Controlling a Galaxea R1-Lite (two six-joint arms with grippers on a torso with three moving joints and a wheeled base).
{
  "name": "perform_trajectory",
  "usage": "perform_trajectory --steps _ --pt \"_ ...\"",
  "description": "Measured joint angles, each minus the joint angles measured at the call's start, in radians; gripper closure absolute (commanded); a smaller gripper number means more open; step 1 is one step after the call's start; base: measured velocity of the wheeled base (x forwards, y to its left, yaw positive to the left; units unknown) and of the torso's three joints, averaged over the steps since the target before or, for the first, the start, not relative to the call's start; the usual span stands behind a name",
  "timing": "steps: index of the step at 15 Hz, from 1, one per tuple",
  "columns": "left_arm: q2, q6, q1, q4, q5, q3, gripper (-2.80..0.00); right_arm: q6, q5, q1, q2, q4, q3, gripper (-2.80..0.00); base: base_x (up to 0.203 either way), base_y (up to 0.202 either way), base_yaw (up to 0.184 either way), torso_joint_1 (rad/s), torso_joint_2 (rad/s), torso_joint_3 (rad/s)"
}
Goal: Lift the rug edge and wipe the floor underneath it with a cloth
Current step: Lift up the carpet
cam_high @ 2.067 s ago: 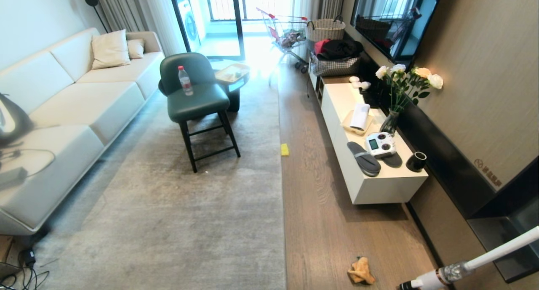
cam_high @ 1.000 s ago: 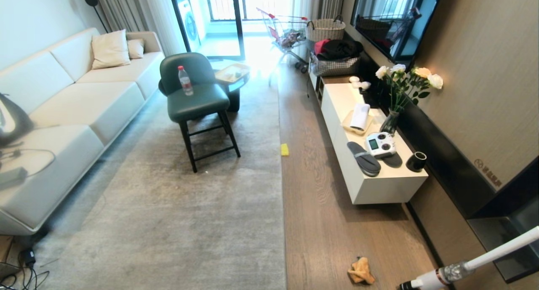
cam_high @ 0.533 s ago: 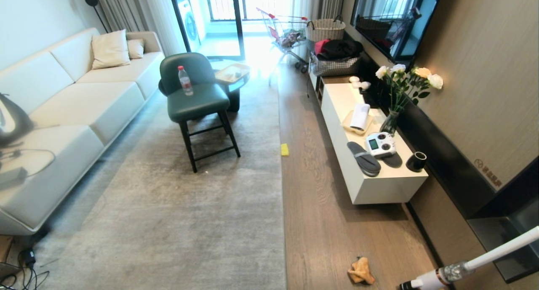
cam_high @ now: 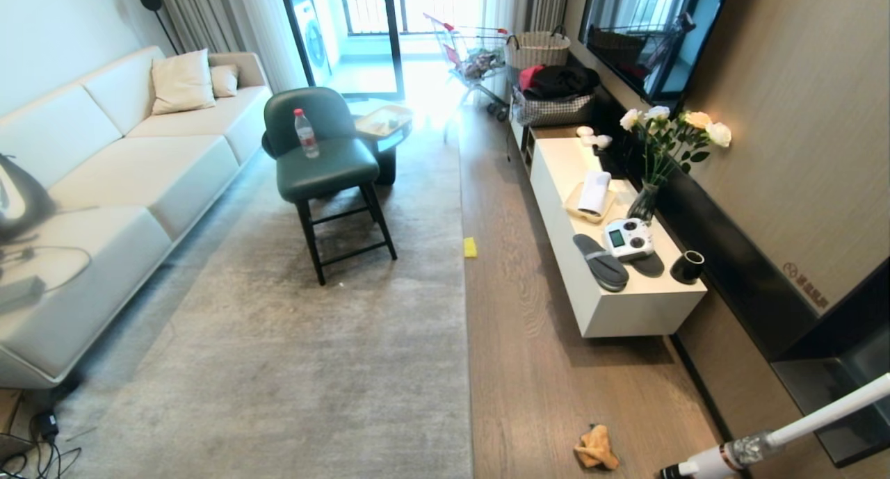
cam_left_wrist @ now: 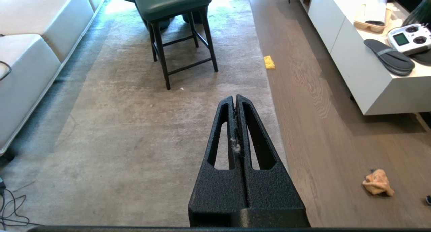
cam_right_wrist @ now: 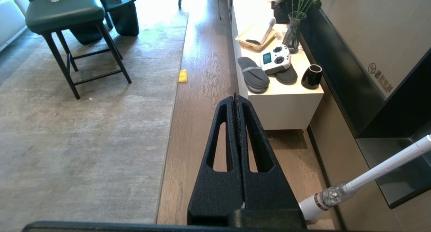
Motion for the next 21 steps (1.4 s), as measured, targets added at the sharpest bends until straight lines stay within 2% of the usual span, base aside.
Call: perform_trajectory --steps 15,21 --pt "0.000 0.000 0.000 0.000 0.000 0.000 0.00 0.007 -0.006 0.000 0.000 -0.001 0.000 0.00 0.000 0.000 0.000 -0.076 0.17 0.096" --pt "0.000 0.000 0.001 0.000 0.000 0.000 0.00 0.037 -0.029 0.000 0.001 -0.002 0.000 0.00 0.000 0.000 0.000 -0.131 0.30 0.167"
